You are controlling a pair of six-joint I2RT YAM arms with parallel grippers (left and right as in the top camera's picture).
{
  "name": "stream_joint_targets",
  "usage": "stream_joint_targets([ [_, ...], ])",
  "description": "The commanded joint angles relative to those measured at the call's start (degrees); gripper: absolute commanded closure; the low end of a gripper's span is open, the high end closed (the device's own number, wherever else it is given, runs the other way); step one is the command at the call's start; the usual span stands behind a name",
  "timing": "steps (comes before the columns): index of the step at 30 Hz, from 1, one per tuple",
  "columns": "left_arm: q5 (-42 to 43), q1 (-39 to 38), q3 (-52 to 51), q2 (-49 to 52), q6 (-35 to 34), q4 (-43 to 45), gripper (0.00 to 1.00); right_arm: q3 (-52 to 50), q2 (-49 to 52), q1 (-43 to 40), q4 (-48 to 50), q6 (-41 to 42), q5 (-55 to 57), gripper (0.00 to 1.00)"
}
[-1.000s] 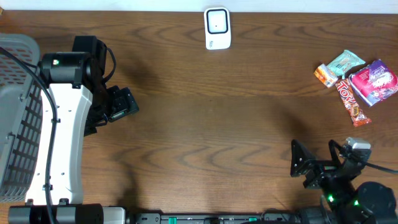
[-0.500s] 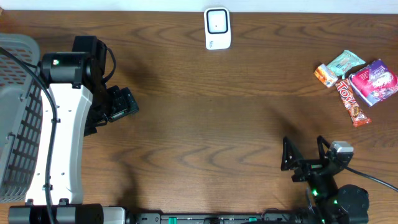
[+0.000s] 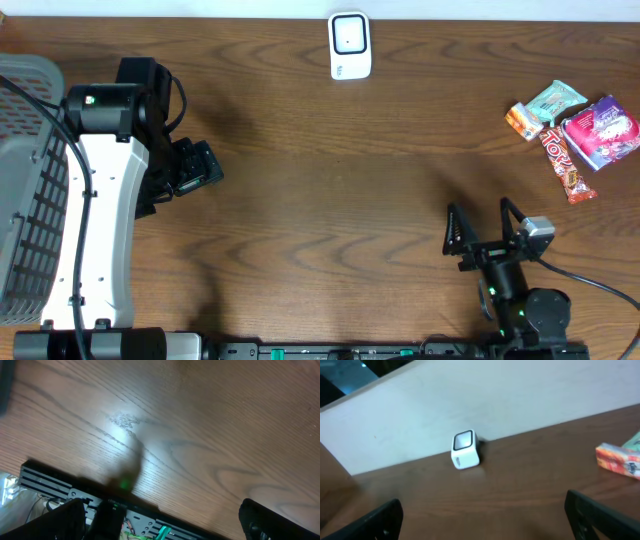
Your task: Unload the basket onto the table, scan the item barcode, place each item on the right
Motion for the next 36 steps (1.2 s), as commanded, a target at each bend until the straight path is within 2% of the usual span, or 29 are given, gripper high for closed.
stream_joint_targets([
  [1,-0.9,0.1,-0.1,0.2,-0.1,-0.2,0.02,-4.0,-0.3,-0.4,2.7,1.5,-0.1,0.01],
  [17,-0.9,0.1,-0.1,0.2,-0.1,-0.2,0.02,-4.4,-0.3,-0.4,0.4,1.4,0.4,0.01],
  [24,-0.9,0.1,-0.1,0.2,-0.1,-0.2,0.02,-4.4,-0.3,0.0,0.2,-14.5,1.2,0.01],
  [36,-0.9,0.1,-0.1,0.2,-0.1,-0.2,0.02,-4.4,-0.3,0.1,-0.1,-17.9,2.9,0.01],
])
